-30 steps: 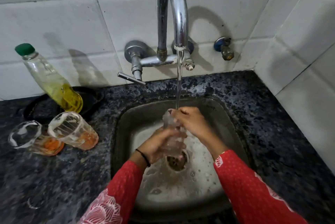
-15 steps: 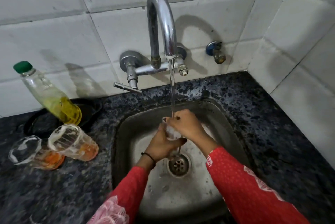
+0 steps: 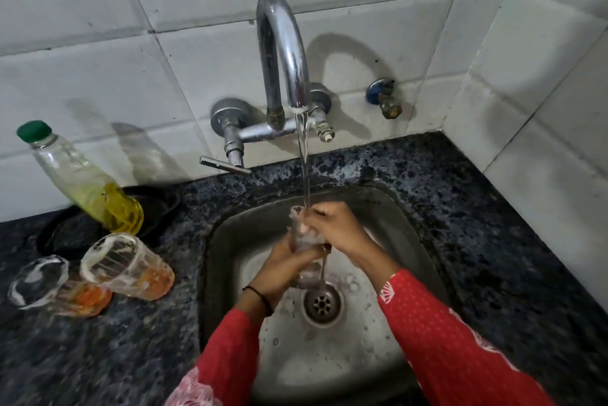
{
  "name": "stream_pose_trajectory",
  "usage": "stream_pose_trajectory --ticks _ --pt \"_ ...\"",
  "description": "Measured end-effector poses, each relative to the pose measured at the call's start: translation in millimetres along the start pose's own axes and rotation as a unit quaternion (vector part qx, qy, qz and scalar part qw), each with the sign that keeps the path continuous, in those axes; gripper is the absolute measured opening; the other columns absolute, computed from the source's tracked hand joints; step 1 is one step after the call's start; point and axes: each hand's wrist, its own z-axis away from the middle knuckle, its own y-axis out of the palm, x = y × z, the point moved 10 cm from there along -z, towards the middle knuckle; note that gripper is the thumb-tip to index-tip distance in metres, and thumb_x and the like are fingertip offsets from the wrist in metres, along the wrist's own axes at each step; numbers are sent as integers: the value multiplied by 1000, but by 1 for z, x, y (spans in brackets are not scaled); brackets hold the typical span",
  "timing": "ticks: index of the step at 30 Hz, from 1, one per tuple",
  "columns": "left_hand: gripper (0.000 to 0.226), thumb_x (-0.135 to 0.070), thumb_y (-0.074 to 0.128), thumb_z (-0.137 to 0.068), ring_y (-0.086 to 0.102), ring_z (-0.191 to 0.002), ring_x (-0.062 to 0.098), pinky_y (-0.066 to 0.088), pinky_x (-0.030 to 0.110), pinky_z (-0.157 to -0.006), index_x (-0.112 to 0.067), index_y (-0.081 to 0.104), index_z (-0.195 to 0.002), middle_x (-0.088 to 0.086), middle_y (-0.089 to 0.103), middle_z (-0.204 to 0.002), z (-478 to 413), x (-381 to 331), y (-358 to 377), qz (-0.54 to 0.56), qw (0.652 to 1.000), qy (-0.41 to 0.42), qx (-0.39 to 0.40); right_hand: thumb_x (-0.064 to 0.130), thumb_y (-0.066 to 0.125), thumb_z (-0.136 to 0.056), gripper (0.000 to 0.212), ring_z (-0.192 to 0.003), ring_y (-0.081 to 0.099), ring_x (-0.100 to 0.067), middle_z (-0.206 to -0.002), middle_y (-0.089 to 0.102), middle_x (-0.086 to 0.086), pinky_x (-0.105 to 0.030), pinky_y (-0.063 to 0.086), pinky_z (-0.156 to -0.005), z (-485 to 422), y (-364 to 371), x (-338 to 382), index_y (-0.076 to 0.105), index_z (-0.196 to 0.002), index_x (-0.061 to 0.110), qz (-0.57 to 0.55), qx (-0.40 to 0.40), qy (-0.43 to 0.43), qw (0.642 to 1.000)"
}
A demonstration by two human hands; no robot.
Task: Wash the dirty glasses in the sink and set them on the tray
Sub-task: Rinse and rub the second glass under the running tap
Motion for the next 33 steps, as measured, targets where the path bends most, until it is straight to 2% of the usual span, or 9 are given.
stream_pose_trajectory --ticks 5,10,12,15,18,23,25,30,33 --pt "68 -43 81 -62 68 -82 24 57 35 -71 -10 62 -118 15 68 -105 10 -3 24 323 932 -49 158 25 60 -89 26 -63 51 -21 -75 58 -14 -27 40 -56 7 -3 -5 70 -73 8 -233 -18 28 972" --pt "36 -25 76 -72 64 -73 3 51 18 -64 -23 56 -102 0 65 -93 0 -8 -1 -97 992 65 -50 26 68 -83 38 -43 42 -7 -47 48 0 -18 31 -41 1 7 10 53 -50 15 204 38 -22 978" --pt "47 -19 79 -72 62 -83 5 49 14 -68 -21 52 -110 -2 65 -99 2 -21 -19 -180 966 119 -140 23 68 -84 36 -42 47 -5 -48 56 -4 -19 38 -47 1 7 4 54 -52 15 127 37 -16 991" --pt "58 -25 80 -66 65 -96 22 56 27 -73 -13 58 -118 6 68 -108 0 -12 -10 15 999 43 11 16 67 -85 20 -53 53 -8 -58 59 -2 -20 43 -55 6 2 0 66 -65 12 -139 23 -21 990" --pt "53 -34 75 -71 69 -88 32 59 46 -67 -15 64 -118 15 67 -112 21 -3 18 230 955 -69 172 27 66 -83 17 -64 55 -20 -71 61 -7 -32 42 -62 6 1 -11 73 -69 19 -297 25 -7 955" --pt "54 -14 72 -80 64 -85 10 55 25 -74 -16 43 -126 2 63 -106 9 -7 1 -43 998 36 -29 25 62 -89 35 -51 50 -11 -58 57 -6 -24 37 -53 -5 2 -7 66 -66 -1 105 7 -8 994" --pt "61 -10 74 -78 62 -90 4 54 24 -80 -21 37 -125 -4 62 -109 9 -19 -9 -137 981 94 -96 24 63 -89 32 -49 52 -6 -60 60 -6 -21 40 -54 -6 2 -10 66 -64 4 62 13 4 998" --pt "44 -27 74 -75 70 -79 23 59 44 -68 -16 61 -116 8 70 -100 28 -18 32 251 956 -20 153 24 62 -88 26 -46 51 -14 -60 59 -5 -20 35 -41 2 -1 -20 67 -65 12 -263 -3 24 964" --pt "28 -17 68 -81 68 -73 20 59 36 -64 -14 60 -107 7 69 -90 25 -8 27 196 976 -34 90 23 64 -88 27 -44 52 -10 -57 58 -5 -22 41 -44 -2 -3 -15 65 -66 7 -136 -6 17 991"
